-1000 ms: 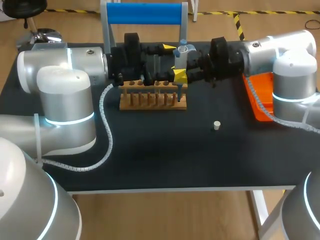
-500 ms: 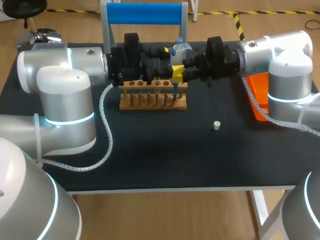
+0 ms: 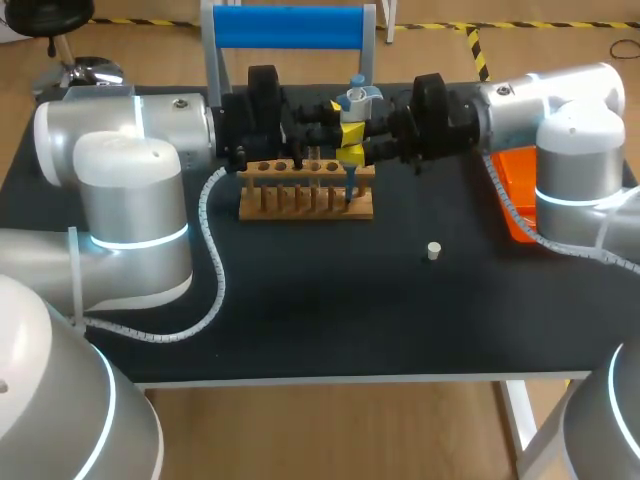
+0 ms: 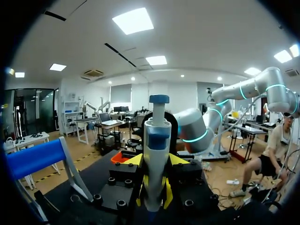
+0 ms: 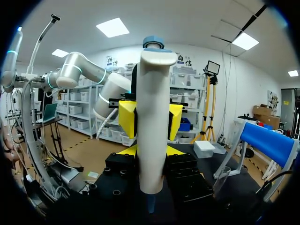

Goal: Invert the test tube, pick up the pipette, mount the tip to pipette, aspirate from beaker and dispense into the tube, eject the tip, return the pipette, and cap with the stopper.

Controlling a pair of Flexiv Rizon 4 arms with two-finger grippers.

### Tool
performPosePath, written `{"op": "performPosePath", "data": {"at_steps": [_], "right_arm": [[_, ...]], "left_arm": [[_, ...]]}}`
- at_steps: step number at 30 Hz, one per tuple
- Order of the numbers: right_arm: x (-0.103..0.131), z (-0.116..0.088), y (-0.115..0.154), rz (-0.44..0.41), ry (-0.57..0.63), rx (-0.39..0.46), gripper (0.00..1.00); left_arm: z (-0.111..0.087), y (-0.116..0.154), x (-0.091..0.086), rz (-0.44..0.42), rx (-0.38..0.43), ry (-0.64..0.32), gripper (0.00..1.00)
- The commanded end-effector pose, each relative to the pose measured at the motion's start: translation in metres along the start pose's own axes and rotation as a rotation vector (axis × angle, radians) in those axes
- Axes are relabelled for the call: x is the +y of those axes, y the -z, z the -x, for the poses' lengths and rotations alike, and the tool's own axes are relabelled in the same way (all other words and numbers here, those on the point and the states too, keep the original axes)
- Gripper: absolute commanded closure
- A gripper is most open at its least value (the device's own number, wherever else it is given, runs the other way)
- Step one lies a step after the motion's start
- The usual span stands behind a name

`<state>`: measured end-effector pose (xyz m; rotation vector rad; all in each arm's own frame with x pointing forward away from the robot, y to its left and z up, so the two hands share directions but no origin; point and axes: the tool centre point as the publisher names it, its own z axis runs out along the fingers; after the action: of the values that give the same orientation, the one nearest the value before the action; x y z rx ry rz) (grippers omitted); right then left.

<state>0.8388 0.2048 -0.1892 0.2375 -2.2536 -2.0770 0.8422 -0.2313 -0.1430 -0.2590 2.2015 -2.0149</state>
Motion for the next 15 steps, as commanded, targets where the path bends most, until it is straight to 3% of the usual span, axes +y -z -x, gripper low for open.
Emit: {"op": "performPosePath", "data": {"at_steps": [1, 9, 15], "right_arm": [[0.000, 0.000, 0.002, -0.003, 0.002, -0.003, 0.00], [-0.003, -0.008, 0.026, 0.010, 0.015, 0.032, 0.00], [-0.008, -0.008, 0.070, 0.014, 0.029, 0.016, 0.00]], "left_arm": [[-0.002, -0.001, 0.001, -0.004, -0.003, 0.000, 1.00], [-0.002, -0.001, 0.001, -0.004, -0.003, 0.000, 1.00], [-0.002, -0.001, 0.001, -0.004, -0.003, 0.000, 1.00]]}}
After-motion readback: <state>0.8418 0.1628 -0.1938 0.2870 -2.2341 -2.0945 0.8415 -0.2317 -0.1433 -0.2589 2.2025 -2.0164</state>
